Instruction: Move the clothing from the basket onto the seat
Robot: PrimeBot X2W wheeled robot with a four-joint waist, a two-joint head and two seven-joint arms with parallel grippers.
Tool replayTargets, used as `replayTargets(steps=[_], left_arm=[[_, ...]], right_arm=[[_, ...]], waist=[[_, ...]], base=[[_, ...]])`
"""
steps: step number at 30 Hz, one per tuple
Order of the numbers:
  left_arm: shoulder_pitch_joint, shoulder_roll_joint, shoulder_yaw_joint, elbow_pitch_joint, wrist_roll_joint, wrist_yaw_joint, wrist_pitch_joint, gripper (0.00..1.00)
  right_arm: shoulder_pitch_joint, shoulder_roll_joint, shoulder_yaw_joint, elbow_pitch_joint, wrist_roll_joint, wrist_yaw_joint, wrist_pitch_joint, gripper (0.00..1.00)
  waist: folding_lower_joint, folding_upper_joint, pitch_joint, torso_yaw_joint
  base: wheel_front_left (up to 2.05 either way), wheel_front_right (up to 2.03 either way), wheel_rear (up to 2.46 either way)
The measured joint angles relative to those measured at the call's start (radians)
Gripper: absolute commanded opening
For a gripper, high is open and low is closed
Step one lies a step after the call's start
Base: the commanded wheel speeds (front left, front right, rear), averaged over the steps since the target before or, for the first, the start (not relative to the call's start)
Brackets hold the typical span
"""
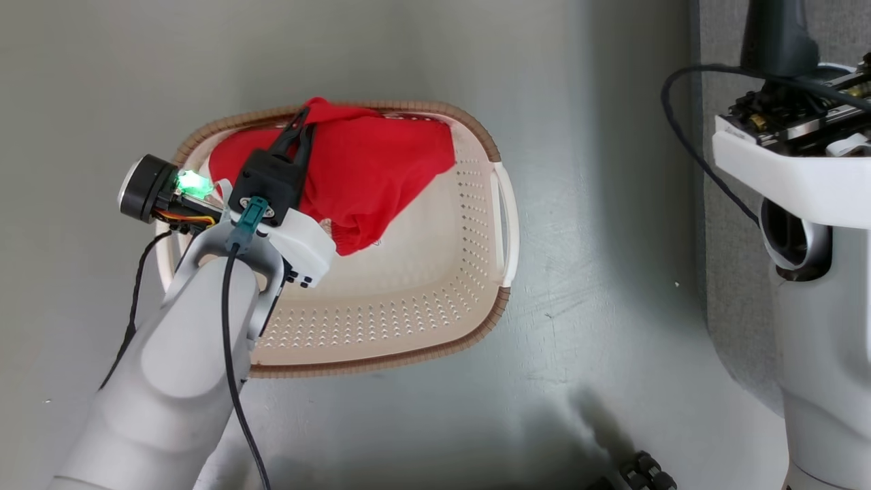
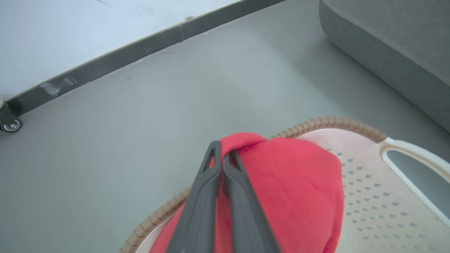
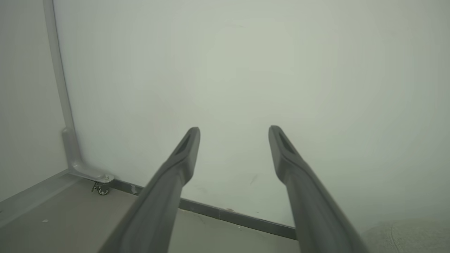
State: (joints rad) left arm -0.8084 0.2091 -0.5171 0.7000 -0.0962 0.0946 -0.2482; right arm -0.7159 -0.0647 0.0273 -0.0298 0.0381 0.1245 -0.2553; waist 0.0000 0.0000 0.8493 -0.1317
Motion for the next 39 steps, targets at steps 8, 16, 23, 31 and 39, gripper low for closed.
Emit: replayTargets(steps=[8, 16, 23, 31, 39], left_arm=[[0.053, -0.002, 0.052, -0.138, -0.033, 0.035, 0.000, 0.00], [0.107, 0.001, 0.089, -0.243, -0.053, 0.055, 0.000, 0.00], [0.142, 0.007, 0.112, -0.309, -0.062, 0.056, 0.000, 0.00], [0.187, 0.008, 0.125, -0.382, -0.069, 0.064, 0.000, 0.00], [0.215, 0.012, 0.140, -0.427, -0.069, 0.064, 0.000, 0.00]], right_arm=[[0.030, -0.002, 0.011, 0.027, -0.004, 0.000, 0.000, 1.00], [0.067, -0.002, 0.014, 0.049, -0.002, 0.000, 0.000, 1.00], [0.104, -0.002, 0.032, 0.074, 0.009, 0.000, 0.000, 1.00], [0.155, -0.001, 0.050, 0.112, 0.027, 0.000, 0.000, 1.00], [0.207, 0.000, 0.058, 0.148, 0.037, 0.000, 0.000, 1.00]], waist=[[0.0000, 0.0000, -0.051, 0.025], [0.0000, 0.0000, -0.103, 0.044], [0.0000, 0.0000, -0.146, 0.056], [0.0000, 0.0000, -0.209, 0.070], [0.0000, 0.0000, -0.278, 0.080]], base=[[0.00, 0.00, 0.00], [0.00, 0.00, 0.00], [0.00, 0.00, 0.00], [0.00, 0.00, 0.00], [0.00, 0.00, 0.00]])
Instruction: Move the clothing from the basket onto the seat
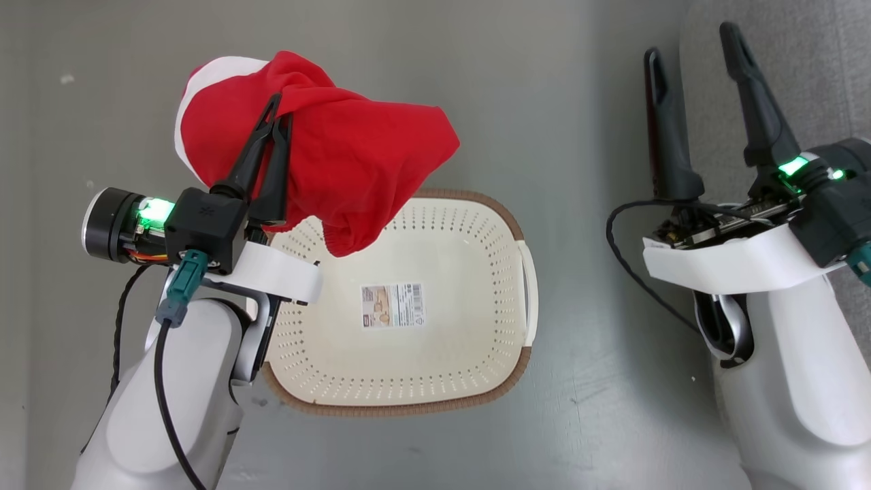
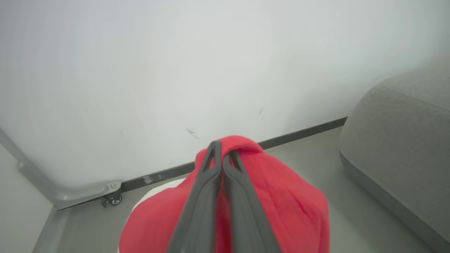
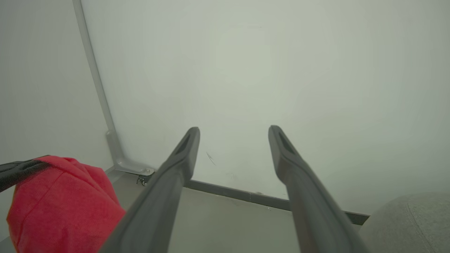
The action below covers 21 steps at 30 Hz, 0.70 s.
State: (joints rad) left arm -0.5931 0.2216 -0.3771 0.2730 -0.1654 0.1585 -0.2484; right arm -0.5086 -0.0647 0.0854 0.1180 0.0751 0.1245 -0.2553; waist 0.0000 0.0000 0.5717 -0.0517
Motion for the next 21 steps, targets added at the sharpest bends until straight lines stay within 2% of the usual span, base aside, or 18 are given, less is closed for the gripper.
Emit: replayTargets(steps=[8, 14, 21], left_arm=[[0.029, 0.002, 0.005, -0.021, -0.019, -0.011, 0.000, 0.00], [0.053, 0.001, 0.004, -0.030, -0.045, -0.050, 0.000, 0.00], [0.071, 0.013, -0.010, -0.034, -0.061, -0.106, 0.000, 0.00]], right_arm=[[0.050, 0.001, -0.002, 0.039, 0.007, 0.000, 0.000, 1.00], [0.091, 0.002, -0.001, 0.069, 0.017, 0.000, 0.000, 1.00], [0.128, 0.003, 0.051, 0.092, 0.032, 0.000, 0.000, 1.00]], waist=[[0.0000, 0.0000, -0.074, 0.007], [0.0000, 0.0000, -0.130, 0.010], [0.0000, 0.0000, -0.197, 0.012]], base=[[0.00, 0.00, 0.00], [0.00, 0.00, 0.00], [0.00, 0.00, 0.00]])
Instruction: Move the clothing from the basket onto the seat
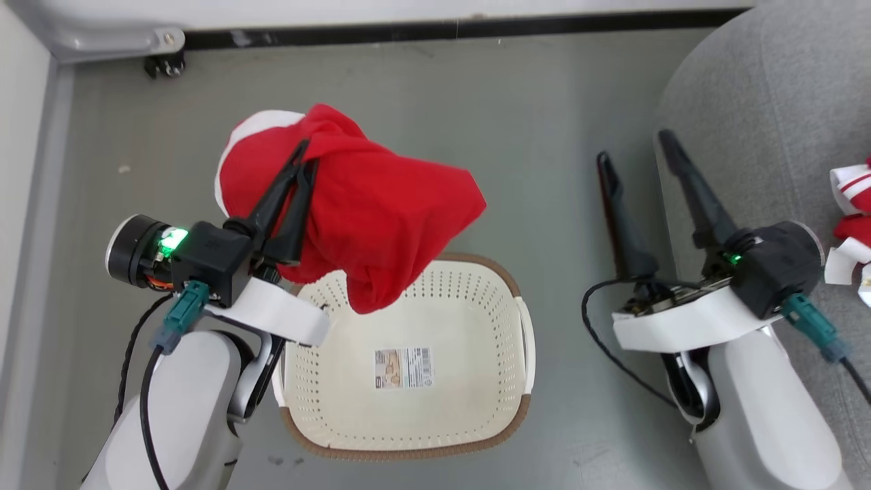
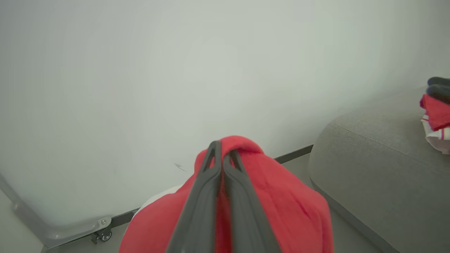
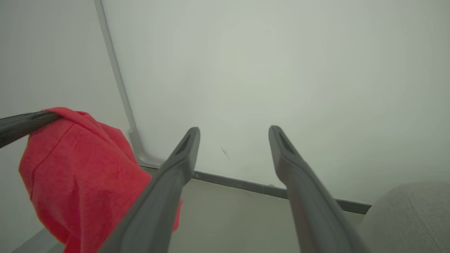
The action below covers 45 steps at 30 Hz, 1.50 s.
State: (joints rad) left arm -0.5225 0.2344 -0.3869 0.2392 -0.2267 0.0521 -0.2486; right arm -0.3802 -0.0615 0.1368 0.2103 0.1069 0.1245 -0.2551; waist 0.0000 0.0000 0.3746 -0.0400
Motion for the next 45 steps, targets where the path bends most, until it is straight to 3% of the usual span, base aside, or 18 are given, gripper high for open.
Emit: replayTargets(steps=[7, 17, 36, 45], left_arm=[[0.012, 0.021, -0.037, 0.003, -0.017, -0.063, 0.000, 0.00], [0.035, 0.045, -0.062, 0.007, -0.028, -0.124, -0.003, 0.00], [0.072, 0.103, -0.162, -0.027, -0.062, -0.173, 0.038, 0.00], [0.072, 0.135, -0.218, -0.069, -0.073, -0.177, 0.053, 0.00]], right_arm=[[0.029, -0.001, 0.069, 0.019, 0.027, 0.000, 0.000, 1.00], [0.038, -0.060, 0.192, 0.015, 0.104, 0.000, 0.040, 1.00], [0.073, -0.231, 0.478, -0.060, 0.246, 0.000, 0.198, 1.00], [0.073, -0.314, 0.556, -0.112, 0.319, 0.000, 0.266, 1.00]], waist=[[0.0000, 0.0000, -0.066, 0.000], [0.0000, 0.0000, -0.151, -0.002], [-0.0001, 0.0000, -0.285, -0.007], [0.0000, 0.0000, -0.331, -0.015]], base=[[0.00, 0.00, 0.00], [0.00, 0.00, 0.00], [0.00, 0.00, 0.00], [0.00, 0.00, 0.00]])
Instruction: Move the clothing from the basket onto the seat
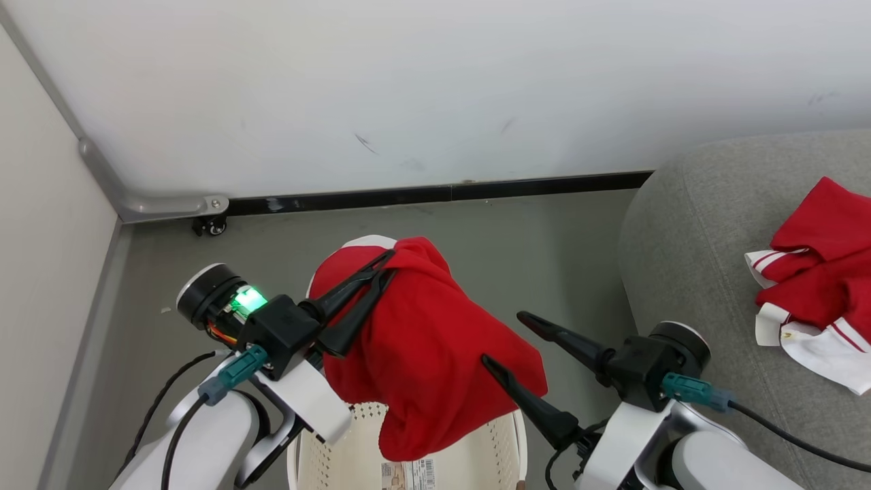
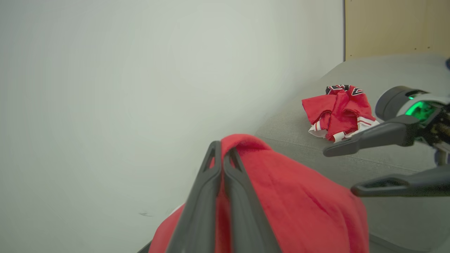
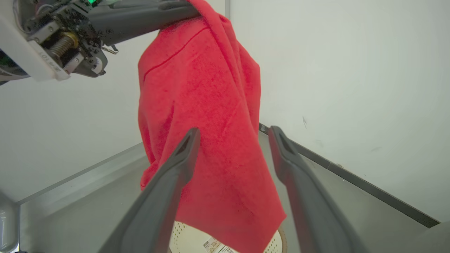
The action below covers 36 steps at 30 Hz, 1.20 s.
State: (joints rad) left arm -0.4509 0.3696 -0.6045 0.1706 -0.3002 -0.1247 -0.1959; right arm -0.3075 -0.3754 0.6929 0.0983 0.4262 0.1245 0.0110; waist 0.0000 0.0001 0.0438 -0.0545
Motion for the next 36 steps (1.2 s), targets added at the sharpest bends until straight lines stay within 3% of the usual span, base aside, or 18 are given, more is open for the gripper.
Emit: replayTargets(steps=[24, 25, 26, 30, 32, 36], left_arm=[[0.005, 0.039, -0.193, -0.112, -0.131, 0.000, 0.060, 0.00], [0.005, 0.040, -0.198, -0.116, -0.134, 0.000, 0.064, 0.00], [0.005, 0.042, -0.201, -0.120, -0.140, 0.000, 0.064, 0.00], [0.005, 0.047, -0.207, -0.135, -0.166, 0.000, 0.064, 0.00], [0.004, 0.053, -0.209, -0.140, -0.180, 0.000, 0.071, 0.00], [0.004, 0.065, -0.215, -0.142, -0.202, 0.000, 0.074, 0.00]], right_arm=[[-0.026, -0.096, 0.123, -0.061, 0.149, 0.000, 0.104, 1.00], [-0.027, -0.096, 0.128, -0.062, 0.154, 0.000, 0.104, 0.81], [-0.028, -0.096, 0.131, -0.064, 0.157, 0.000, 0.105, 0.50], [-0.060, -0.102, 0.155, -0.072, 0.164, 0.000, 0.105, 0.24], [-0.069, -0.105, 0.157, -0.075, 0.164, 0.000, 0.105, 0.00], [-0.076, -0.113, 0.163, -0.075, 0.165, 0.000, 0.103, 0.00]], waist=[[0.0000, 0.0000, -0.057, 0.006], [0.0000, 0.0000, -0.057, 0.007], [0.0000, 0.0000, -0.057, 0.008], [0.0000, 0.0000, -0.055, 0.011], [0.0000, 0.0000, -0.054, 0.012], [0.0000, 0.0000, -0.051, 0.011]], base=[[0.00, 0.00, 0.00], [0.00, 0.00, 0.00], [0.00, 0.00, 0.00], [0.00, 0.00, 0.00], [0.00, 0.00, 0.00], [0.00, 0.00, 0.00]])
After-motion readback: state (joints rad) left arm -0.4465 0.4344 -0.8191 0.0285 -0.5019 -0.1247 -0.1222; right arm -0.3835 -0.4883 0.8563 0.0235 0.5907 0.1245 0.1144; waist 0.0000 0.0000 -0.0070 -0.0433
